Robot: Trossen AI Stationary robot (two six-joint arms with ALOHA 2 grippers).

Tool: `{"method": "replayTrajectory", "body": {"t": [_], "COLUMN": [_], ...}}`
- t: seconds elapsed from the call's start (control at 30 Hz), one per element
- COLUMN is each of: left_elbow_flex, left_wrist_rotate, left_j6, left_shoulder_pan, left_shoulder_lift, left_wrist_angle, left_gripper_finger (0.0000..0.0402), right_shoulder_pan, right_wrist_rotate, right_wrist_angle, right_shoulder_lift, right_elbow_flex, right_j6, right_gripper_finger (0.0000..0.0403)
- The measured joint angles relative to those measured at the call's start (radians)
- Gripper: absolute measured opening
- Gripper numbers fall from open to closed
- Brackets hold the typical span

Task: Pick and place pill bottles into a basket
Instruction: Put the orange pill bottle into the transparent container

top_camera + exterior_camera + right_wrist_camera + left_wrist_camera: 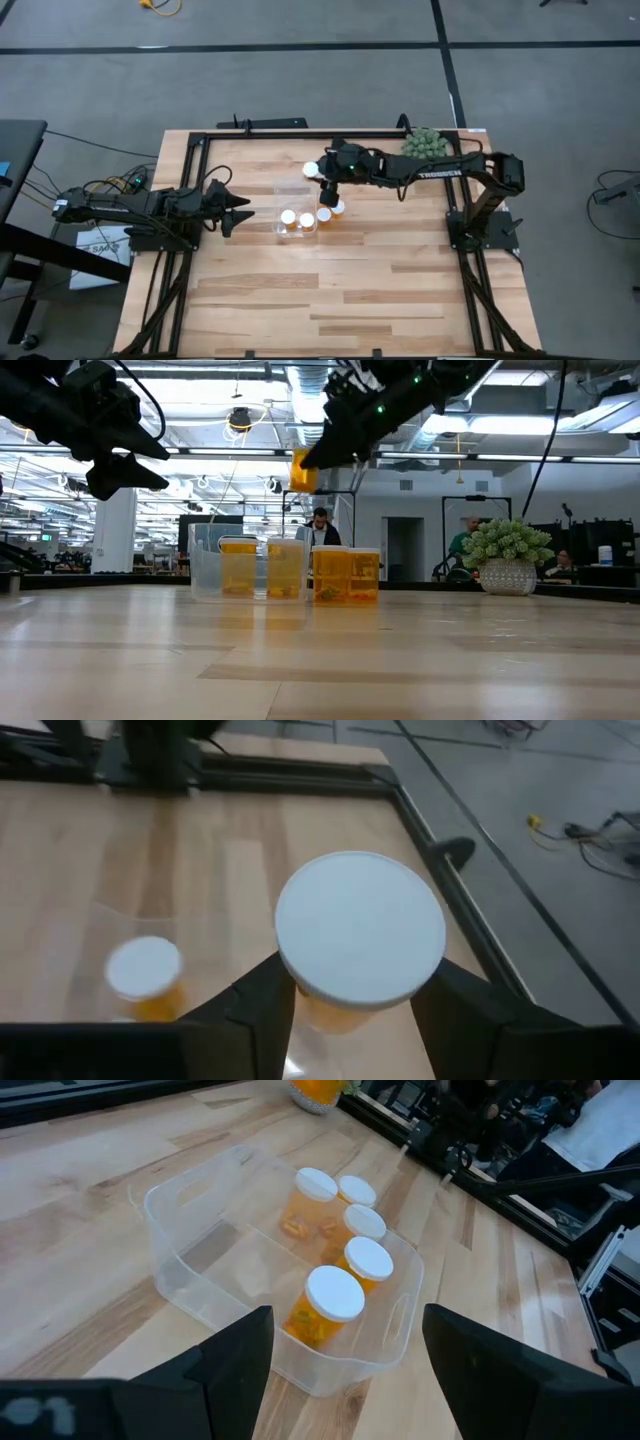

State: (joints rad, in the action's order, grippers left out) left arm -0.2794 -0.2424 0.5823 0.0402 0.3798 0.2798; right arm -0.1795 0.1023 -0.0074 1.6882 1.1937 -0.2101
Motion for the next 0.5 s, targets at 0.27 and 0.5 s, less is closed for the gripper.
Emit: {"method": "replayTrajectory", "body": {"t": [0.27, 0.5], "left_elbow_flex": [0.0, 0.0], "left_wrist_rotate": [-0.002, -0.005], "left_j6": [0.0, -0.001], "left_shoulder_pan": [0.0, 0.0], "left_shoulder_lift": [0.0, 0.0], "left_wrist_angle": [0.0, 0.0], "left_gripper_finger": [0.0247, 0.0247], "right_shoulder_pan": [0.037, 0.054], "right_wrist_rotate": [-0.023, -0.025], "right_wrist_angle": [0.011, 0.097], "right_shoulder_lift": [0.037, 0.143], "right_elbow_flex": [0.007, 0.006], "right_j6": [0.063, 0.125], "right_gripper_finger": [0.0167, 0.017]}}
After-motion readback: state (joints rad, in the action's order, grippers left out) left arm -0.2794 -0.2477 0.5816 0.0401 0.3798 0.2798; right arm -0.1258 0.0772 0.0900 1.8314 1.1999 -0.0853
